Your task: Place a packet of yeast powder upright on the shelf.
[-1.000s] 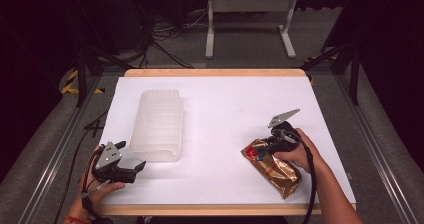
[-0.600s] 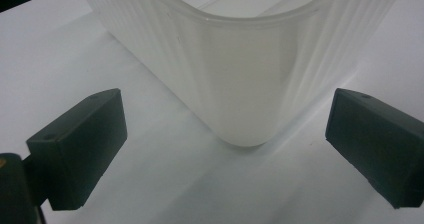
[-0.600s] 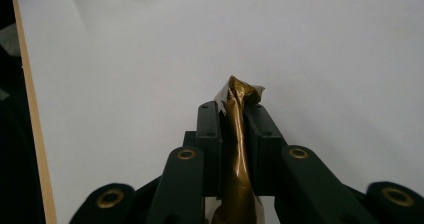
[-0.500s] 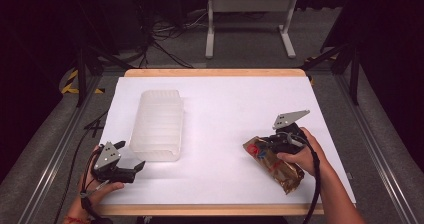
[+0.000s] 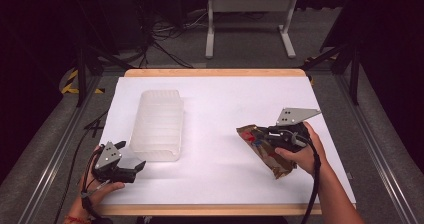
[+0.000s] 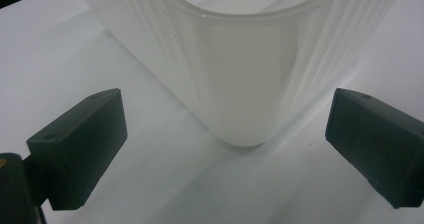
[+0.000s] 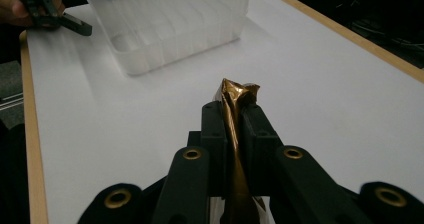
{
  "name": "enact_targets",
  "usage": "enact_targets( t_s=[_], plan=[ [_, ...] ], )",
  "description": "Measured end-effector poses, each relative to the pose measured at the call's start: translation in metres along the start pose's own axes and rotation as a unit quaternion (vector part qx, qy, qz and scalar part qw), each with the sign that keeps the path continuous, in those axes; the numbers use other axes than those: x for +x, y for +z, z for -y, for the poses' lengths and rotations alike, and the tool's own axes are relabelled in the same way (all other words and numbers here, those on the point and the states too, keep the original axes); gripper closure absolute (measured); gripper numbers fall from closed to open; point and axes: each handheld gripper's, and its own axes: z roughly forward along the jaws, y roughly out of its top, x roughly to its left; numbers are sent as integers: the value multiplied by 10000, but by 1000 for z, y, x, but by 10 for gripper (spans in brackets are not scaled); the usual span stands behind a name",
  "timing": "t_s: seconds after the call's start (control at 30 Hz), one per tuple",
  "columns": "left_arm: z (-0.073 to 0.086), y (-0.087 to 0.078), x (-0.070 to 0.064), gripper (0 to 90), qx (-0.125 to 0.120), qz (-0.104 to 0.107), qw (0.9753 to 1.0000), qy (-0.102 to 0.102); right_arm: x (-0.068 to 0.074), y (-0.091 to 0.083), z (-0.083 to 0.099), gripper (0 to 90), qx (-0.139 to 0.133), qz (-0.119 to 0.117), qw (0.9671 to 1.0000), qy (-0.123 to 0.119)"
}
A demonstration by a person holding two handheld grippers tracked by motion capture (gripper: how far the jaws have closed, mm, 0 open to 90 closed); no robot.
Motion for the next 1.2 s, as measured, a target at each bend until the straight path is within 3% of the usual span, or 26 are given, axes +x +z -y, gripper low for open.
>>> enact_targets(
  t_s=[0.23, 0.4, 0.77, 1.2],
  plan=[
    [0, 0, 0, 40, -11, 12, 10000, -6, 1, 11, -9, 822, -197, 6, 9998, -32],
    [0, 0, 0, 40, -11, 11, 10000, -19, 2, 13, -19, 820, -503, -34, 9987, 8],
    [-1, 1, -1, 40, 16, 31, 10000, 30, 12, 37, -46, 818, -993, 39, 9948, -217],
    [0, -1, -1, 41, 2, 0, 10000, 5, 25, 74, -80, 818, -1165, -190, 9921, -432]
  ],
)
